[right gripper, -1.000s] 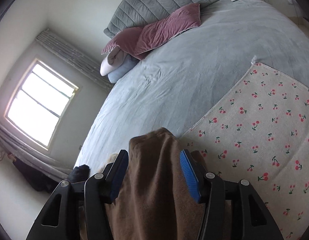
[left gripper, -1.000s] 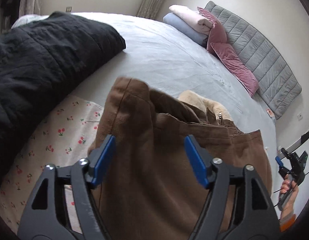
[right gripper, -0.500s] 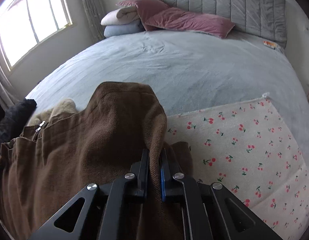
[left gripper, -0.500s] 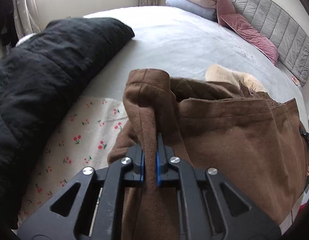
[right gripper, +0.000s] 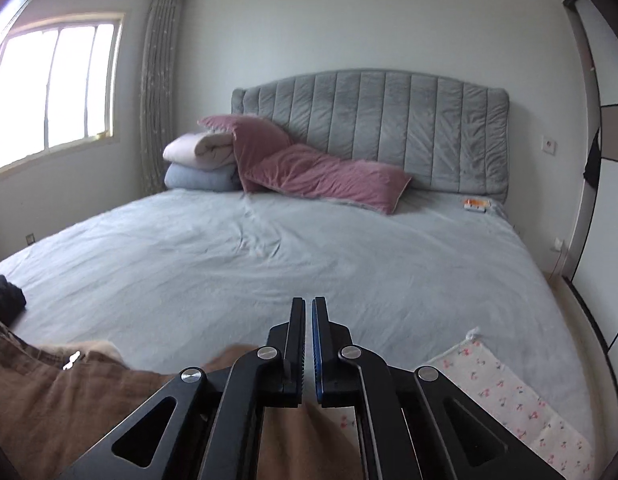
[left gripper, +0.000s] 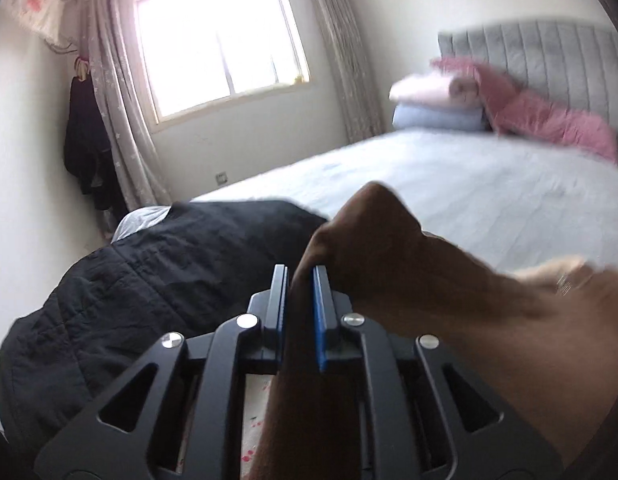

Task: Fold large clothes
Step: 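Lay the folded hem over the collar and release both grippers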

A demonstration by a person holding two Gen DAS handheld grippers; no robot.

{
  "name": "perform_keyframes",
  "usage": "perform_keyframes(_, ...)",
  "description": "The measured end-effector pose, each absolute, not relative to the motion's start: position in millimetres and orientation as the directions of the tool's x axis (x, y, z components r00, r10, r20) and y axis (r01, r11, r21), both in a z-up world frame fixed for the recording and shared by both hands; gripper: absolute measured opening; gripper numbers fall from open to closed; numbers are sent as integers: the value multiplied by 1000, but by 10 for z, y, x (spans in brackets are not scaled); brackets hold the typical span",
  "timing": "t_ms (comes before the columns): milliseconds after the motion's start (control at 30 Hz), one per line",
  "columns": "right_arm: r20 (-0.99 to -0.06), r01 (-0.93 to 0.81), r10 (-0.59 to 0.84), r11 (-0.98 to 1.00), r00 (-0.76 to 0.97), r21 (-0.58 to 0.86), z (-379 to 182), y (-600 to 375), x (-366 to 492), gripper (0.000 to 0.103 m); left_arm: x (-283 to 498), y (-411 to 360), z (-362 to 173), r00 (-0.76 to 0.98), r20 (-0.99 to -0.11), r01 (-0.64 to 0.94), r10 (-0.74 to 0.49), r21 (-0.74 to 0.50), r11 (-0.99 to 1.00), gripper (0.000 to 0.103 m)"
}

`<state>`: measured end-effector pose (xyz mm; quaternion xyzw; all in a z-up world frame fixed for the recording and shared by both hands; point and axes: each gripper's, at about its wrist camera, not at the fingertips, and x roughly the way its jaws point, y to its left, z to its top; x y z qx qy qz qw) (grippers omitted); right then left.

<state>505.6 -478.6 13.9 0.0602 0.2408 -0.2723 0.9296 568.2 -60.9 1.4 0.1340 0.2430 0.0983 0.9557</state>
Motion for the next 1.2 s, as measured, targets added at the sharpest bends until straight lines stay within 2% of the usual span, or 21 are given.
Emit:
perform_keyframes(33,-547,515,-439,857,713,-16,-17,-4828,5154,11,5796,-603,-186,821,-500,-108,277,340,934,13)
perform_keyframes(67,-610,485,-384,874,693,1,-154,-4869,5234,19,5875,-557,-337,777,-566,-91,275,332,939,13)
perform_keyframes(133,-685,453,-297,890,666,55,-360,-4978,5280,37,5865,-431,-435,744,-632,-66,218,256,965,15)
perform_keyframes(167,-711,449,-258,889,654,90,-430,-5048,5289,56,5831,-370,-397,746,-640,-59,185,213,975,20)
perform_keyframes(200,-726,447,-230,887,648,118,-489,-5073,5226,65,5802,-322,-340,751,-641,-54,156,175,983,35)
perform_keyframes(233,-734,450,-207,881,646,148,-528,-5134,5197,65,5757,-279,-267,760,-636,-54,134,144,988,50)
perform_keyframes(267,-741,449,-182,876,646,177,-561,-5182,5147,66,5698,-260,-185,772,-627,-42,104,113,993,55)
perform_keyframes(300,-756,452,-159,870,635,196,-588,-5239,5138,67,5665,-243,-123,776,-628,-14,62,81,997,59)
perform_keyframes(367,-816,475,-105,852,569,221,-734,-5333,5195,67,5673,-335,-93,750,-662,44,-14,28,999,61)
perform_keyframes(400,-824,479,-82,844,560,241,-785,-5364,5206,63,5681,-397,-108,732,-680,67,-43,10,998,61)
perform_keyframes(433,-810,473,-72,840,581,265,-802,-5370,5185,52,5663,-453,-133,716,-695,87,-67,-6,996,62)
perform_keyframes(467,-791,453,-65,847,608,278,-782,-5338,5161,10,5647,-514,-178,700,-708,111,-94,-22,994,63)
perform_keyframes(533,-747,432,-149,880,648,199,-625,-5143,5116,7,5655,-587,-294,675,-730,131,-111,-30,991,63)
perform_keyframes(633,-561,406,-337,914,756,-2,-205,-4724,4952,6,5670,-555,-443,678,-732,81,-71,-21,996,63)
perform_keyframes(700,-446,452,-441,888,779,-89,-26,-4665,4923,6,5693,-424,-517,686,-726,27,-55,-50,998,63)
perform_keyframes(733,-447,489,-486,864,751,-118,-39,-4735,5011,6,5709,-355,-564,684,-729,-7,-43,-66,998,63)
perform_keyframes(900,-691,536,-481,829,540,-159,-737,-5104,5470,6,5843,-121,-776,620,-784,-119,-34,-136,983,65)
perform_keyframes(967,-703,539,-462,832,541,-131,-787,-5108,5391,9,5818,-148,-705,617,-787,-119,-20,-118,986,65)
perform_keyframes(1033,-661,511,-449,852,602,-114,-631,-5011,5230,20,5691,-273,-521,655,-755,-69,-23,-89,994,64)
perform_keyframes(1100,-629,447,-410,888,660,-109,-412,-4753,5161,47,5524,-512,-333,690,-721,17,-62,-70,997,64)
perform_keyframes(1200,-625,281,-289,953,725,-114,-250,-4095,5220,61,5300,-1037,-174,690,-704,174,-169,-66,983,65)
